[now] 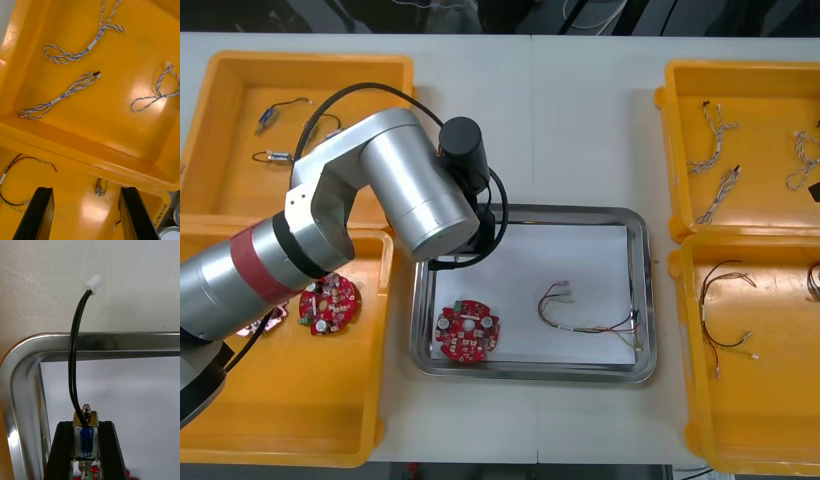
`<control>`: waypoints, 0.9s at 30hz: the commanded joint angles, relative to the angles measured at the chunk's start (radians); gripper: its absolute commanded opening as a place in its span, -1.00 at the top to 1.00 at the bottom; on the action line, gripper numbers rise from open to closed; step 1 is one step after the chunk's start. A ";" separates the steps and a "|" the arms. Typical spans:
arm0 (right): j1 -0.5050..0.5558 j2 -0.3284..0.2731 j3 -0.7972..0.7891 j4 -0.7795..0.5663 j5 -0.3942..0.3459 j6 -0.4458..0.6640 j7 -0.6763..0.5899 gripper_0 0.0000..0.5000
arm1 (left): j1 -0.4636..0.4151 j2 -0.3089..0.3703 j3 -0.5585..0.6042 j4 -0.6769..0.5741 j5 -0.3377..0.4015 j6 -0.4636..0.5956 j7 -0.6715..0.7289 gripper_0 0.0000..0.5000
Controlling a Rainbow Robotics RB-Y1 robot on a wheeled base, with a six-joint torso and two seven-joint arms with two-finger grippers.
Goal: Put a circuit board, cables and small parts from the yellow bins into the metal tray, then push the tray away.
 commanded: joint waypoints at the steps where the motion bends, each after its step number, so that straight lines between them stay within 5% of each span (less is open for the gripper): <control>1: -0.041 -0.033 -0.036 0.022 0.019 0.003 -0.047 -1.00 | 0.006 -0.024 -0.034 0.014 -0.011 -0.027 0.072 1.00; 17: -0.118 -0.028 -0.033 0.210 0.002 0.003 -0.210 -1.00 | 0.030 -0.032 -0.083 0.021 -0.062 -0.058 0.104 0.99; 20: -0.151 -0.030 -0.031 0.259 0.010 0.003 -0.214 -1.00 | 0.030 -0.032 -0.098 0.021 -0.080 -0.062 0.112 0.02; 22: -0.174 -0.028 -0.025 0.287 0.019 0.003 -0.219 -1.00 | 0.030 -0.034 -0.098 0.021 -0.082 -0.062 0.119 -0.83; 23: -0.179 -0.030 -0.024 0.292 0.022 0.003 -0.222 -1.00 | 0.030 -0.035 -0.098 0.021 -0.083 -0.062 0.121 -0.99; 27: -0.205 -0.030 0.007 0.336 0.051 0.003 -0.237 -1.00 | 0.030 -0.037 -0.098 0.021 -0.083 -0.062 0.129 -1.00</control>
